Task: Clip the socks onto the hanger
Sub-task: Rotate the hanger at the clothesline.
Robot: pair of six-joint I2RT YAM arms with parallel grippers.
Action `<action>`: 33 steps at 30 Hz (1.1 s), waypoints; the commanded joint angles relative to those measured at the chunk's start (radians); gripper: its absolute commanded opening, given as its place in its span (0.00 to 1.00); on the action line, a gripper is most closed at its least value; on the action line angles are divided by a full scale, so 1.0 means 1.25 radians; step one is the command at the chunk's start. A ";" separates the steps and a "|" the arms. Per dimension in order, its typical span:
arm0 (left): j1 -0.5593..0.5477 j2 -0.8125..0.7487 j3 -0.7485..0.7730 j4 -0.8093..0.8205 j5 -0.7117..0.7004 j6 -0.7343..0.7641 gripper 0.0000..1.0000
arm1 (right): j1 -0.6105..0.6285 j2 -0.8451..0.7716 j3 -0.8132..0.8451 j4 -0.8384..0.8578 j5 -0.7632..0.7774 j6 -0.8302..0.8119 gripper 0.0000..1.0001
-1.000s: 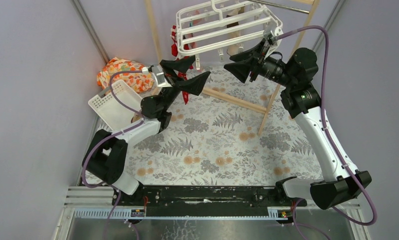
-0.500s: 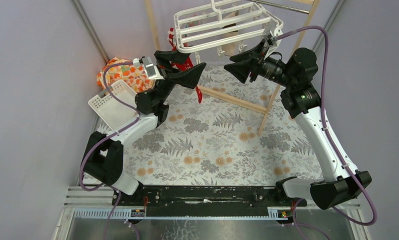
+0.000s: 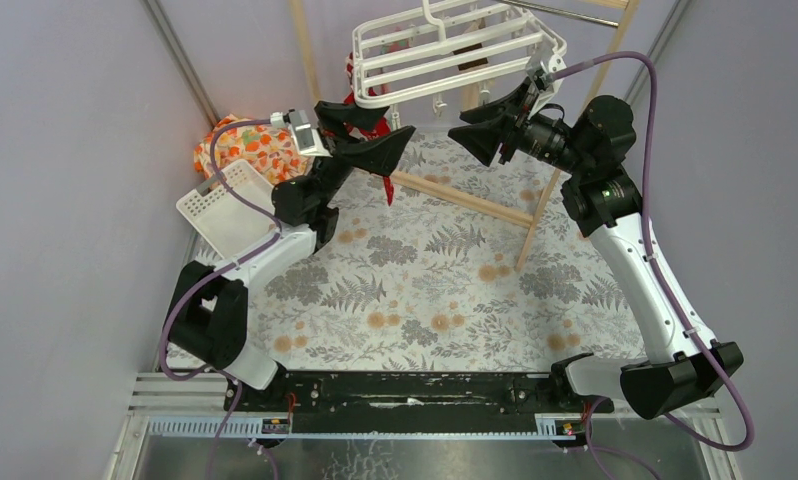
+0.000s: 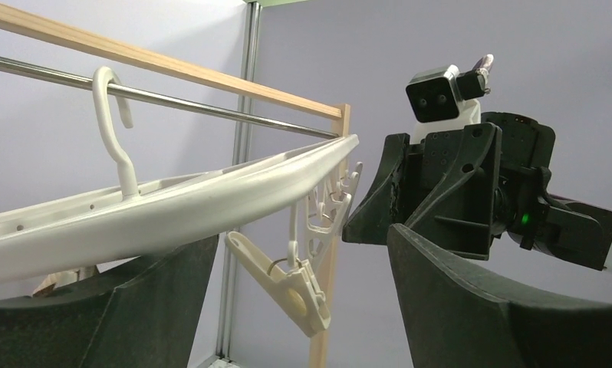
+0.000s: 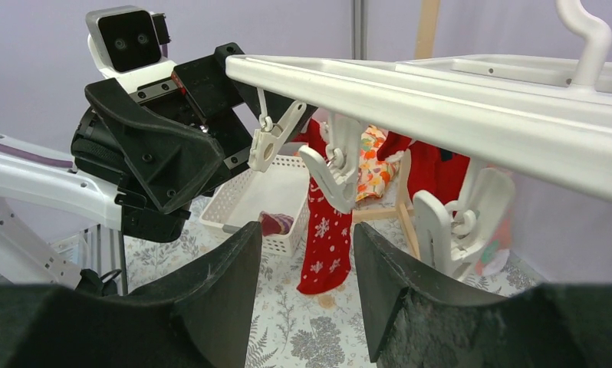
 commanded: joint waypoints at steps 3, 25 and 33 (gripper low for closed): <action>0.007 0.019 -0.018 0.013 0.027 -0.027 0.90 | 0.006 -0.021 0.008 0.038 0.010 -0.002 0.54; -0.077 0.061 -0.097 0.131 -0.002 -0.029 0.99 | 0.006 -0.013 0.007 0.060 -0.001 0.016 0.54; -0.134 0.108 -0.029 0.134 -0.037 0.059 0.99 | 0.006 -0.022 0.005 0.052 0.000 0.006 0.54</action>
